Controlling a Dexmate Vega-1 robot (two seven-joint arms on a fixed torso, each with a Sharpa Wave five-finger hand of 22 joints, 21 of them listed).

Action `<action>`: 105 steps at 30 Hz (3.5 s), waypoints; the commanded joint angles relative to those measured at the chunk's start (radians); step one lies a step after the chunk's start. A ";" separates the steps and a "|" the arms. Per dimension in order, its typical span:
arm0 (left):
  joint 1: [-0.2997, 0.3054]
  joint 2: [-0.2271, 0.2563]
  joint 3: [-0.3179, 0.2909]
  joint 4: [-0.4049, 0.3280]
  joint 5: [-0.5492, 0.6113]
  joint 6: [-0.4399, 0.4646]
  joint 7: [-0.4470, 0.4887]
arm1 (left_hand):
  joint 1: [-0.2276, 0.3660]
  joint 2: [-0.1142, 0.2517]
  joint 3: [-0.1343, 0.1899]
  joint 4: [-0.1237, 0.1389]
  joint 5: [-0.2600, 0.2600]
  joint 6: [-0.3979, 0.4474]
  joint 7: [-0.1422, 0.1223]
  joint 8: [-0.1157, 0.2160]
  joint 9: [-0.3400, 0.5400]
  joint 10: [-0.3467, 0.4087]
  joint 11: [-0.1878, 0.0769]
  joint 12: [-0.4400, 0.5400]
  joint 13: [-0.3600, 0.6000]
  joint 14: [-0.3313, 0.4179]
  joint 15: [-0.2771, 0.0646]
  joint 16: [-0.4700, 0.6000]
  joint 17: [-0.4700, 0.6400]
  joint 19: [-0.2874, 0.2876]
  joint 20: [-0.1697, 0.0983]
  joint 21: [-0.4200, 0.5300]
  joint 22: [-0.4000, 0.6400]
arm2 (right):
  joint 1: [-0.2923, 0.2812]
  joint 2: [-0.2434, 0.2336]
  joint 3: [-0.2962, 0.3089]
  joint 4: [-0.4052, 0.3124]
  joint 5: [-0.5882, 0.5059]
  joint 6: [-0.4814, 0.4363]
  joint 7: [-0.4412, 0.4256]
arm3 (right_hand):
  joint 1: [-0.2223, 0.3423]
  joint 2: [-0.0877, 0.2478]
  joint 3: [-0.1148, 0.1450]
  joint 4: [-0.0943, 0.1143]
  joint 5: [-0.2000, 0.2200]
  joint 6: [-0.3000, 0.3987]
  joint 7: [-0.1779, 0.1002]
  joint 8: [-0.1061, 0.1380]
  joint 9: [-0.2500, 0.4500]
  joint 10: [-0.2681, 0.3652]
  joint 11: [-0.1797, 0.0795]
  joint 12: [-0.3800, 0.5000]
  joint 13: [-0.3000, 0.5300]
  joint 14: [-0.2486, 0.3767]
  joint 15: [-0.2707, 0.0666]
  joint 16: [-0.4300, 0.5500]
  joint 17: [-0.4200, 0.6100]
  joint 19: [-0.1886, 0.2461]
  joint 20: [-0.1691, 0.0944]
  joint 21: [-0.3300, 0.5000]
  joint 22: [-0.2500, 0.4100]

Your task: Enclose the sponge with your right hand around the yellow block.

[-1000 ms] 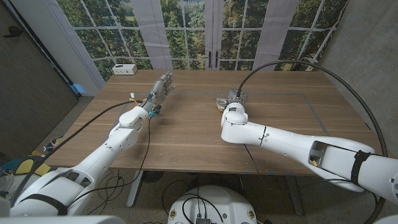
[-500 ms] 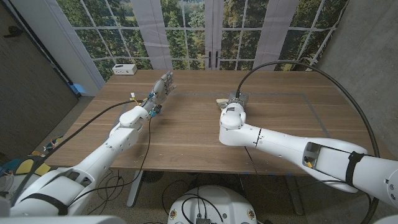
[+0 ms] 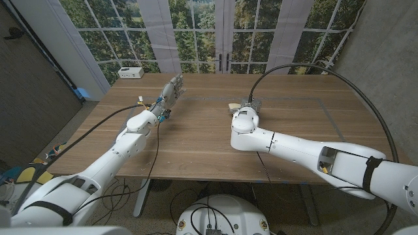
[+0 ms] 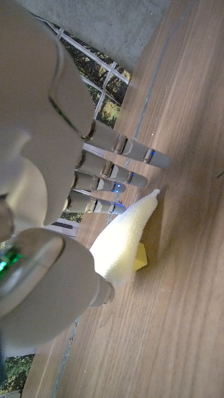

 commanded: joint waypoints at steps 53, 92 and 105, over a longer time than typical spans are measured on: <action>-0.054 -0.022 0.013 0.085 0.013 -0.028 -0.049 | 0.026 -0.011 -0.007 -0.020 0.002 -0.073 -0.014 -0.004 0.002 -0.166 0.002 -0.006 0.003 -0.170 0.007 -0.004 0.001 -0.019 0.002 -0.016 0.004 | -0.223 -0.012 0.290 -0.074 0.249 0.272 -0.612 | 0.101 0.067 -0.144 0.002 0.095 0.064 -0.042 0.006 0.003 0.048 -0.004 0.010 0.002 0.034 0.004 0.033 0.009 0.018 -0.004 -0.081 0.009; -0.021 0.001 0.019 -0.005 0.026 0.006 -0.008 | 0.029 -0.007 -0.010 -0.023 0.002 -0.079 -0.022 -0.004 0.002 -0.171 0.004 -0.006 0.003 -0.173 0.007 -0.004 0.002 -0.018 0.002 -0.025 0.006 | -0.111 -0.040 0.102 -0.055 0.244 0.113 -0.503 | 0.144 0.057 -0.181 -0.012 0.083 0.124 -0.019 -0.015 0.004 0.055 -0.023 -0.010 0.004 -0.016 -0.004 0.008 0.009 -0.024 -0.008 -0.114 0.010; -0.026 0.001 0.020 0.005 0.026 0.009 -0.010 | 0.031 -0.006 -0.011 -0.025 0.002 -0.082 -0.022 -0.004 0.002 -0.172 0.004 -0.006 0.003 -0.173 0.006 -0.003 0.002 -0.017 0.003 -0.027 0.006 | -0.229 -0.018 0.283 -0.090 0.285 0.255 -0.612 | 0.102 0.086 -0.201 0.021 0.077 0.122 -0.014 -0.036 0.005 0.071 -0.004 -0.014 0.005 0.008 0.004 0.023 0.018 0.009 -0.006 -0.107 0.011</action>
